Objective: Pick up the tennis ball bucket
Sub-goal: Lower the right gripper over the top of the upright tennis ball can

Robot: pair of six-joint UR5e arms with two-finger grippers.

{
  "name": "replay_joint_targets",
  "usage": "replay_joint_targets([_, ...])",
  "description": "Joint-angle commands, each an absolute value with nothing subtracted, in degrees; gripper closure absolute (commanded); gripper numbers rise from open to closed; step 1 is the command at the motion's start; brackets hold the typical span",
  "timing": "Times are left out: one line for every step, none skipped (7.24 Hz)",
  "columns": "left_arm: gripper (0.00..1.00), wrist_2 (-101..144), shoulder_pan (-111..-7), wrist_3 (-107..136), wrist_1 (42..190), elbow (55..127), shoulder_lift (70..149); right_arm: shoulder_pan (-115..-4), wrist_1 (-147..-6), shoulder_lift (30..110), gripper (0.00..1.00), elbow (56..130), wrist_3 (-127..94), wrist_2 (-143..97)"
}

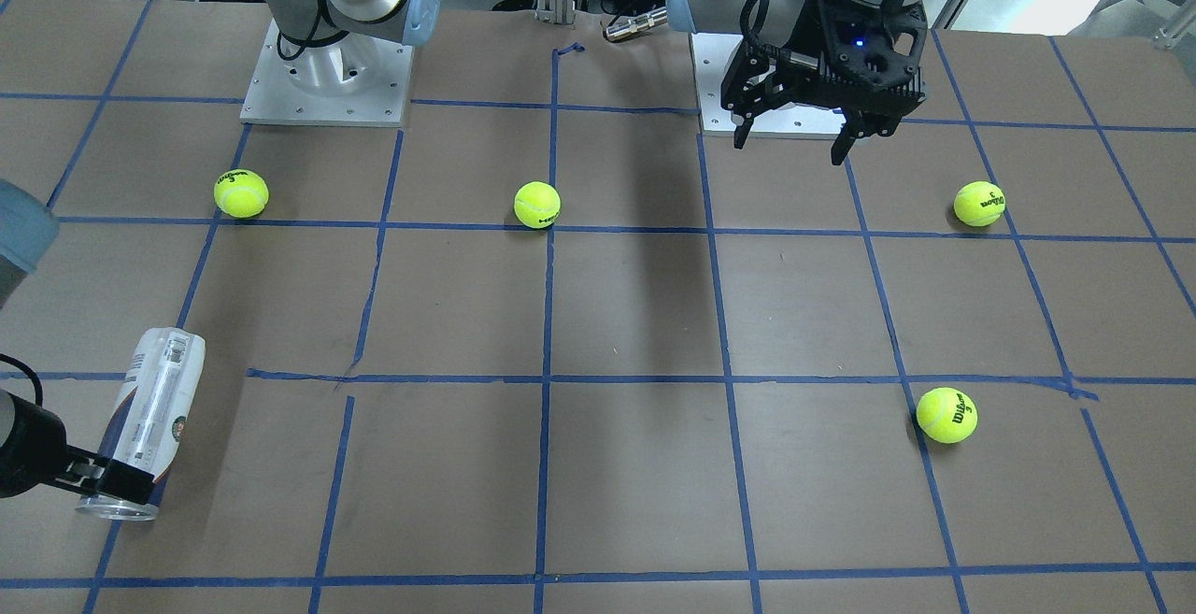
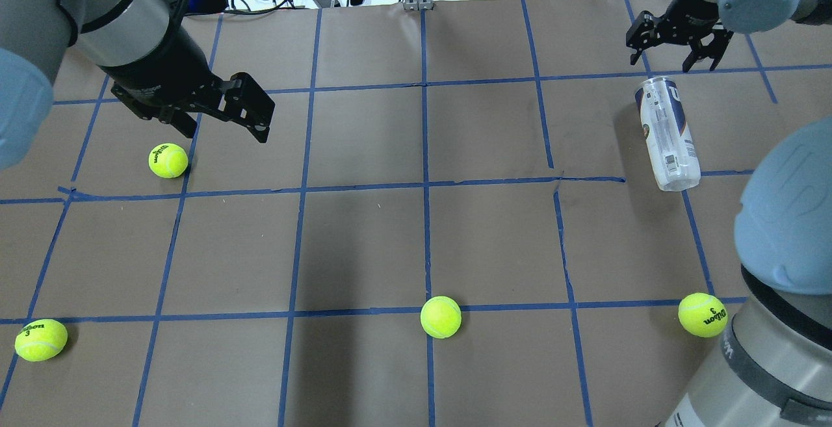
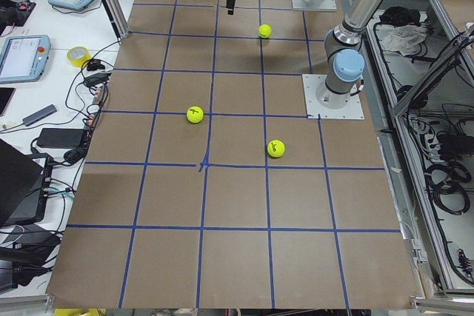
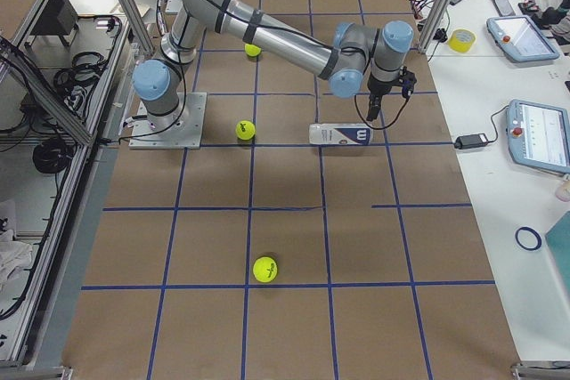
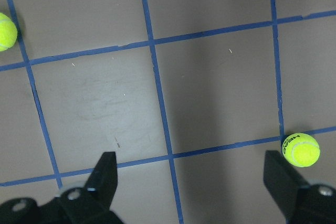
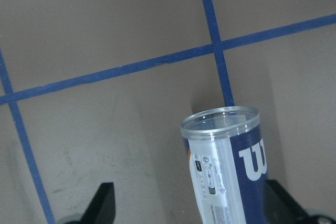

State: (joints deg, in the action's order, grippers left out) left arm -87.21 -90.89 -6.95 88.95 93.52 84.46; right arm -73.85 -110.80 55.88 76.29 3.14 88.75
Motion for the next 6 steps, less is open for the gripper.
replay_joint_targets([0.0, -87.2, -90.8, -6.9, 88.9, 93.5, 84.6, -72.3, -113.0, 51.8, 0.0, 76.7, 6.3, 89.4])
replay_joint_targets([0.0, -87.3, -90.8, -6.9, 89.0, 93.5, 84.3, -71.5, -113.2, 50.8, 0.0, 76.7, 6.8, 89.4])
replay_joint_targets([0.0, -87.3, -90.7, -6.9, 88.9, 93.5, 84.4, -71.5, -113.6, 50.1, 0.0, 76.7, 7.4, 89.2])
replay_joint_targets([0.0, -87.3, -90.7, -6.9, 89.0, 93.5, 84.3, -71.5, -115.1, 49.1, 0.0, 76.6, 7.5, 88.8])
replay_joint_targets([0.0, -87.3, -90.7, -6.9, 89.0, 93.5, 84.3, -71.5, -115.4, 48.3, 0.0, 76.6, 7.6, 88.8])
replay_joint_targets([0.0, -87.3, -90.7, -6.9, 89.0, 93.5, 84.3, -71.5, -115.2, 48.3, 0.0, 76.9, 7.6, 88.7])
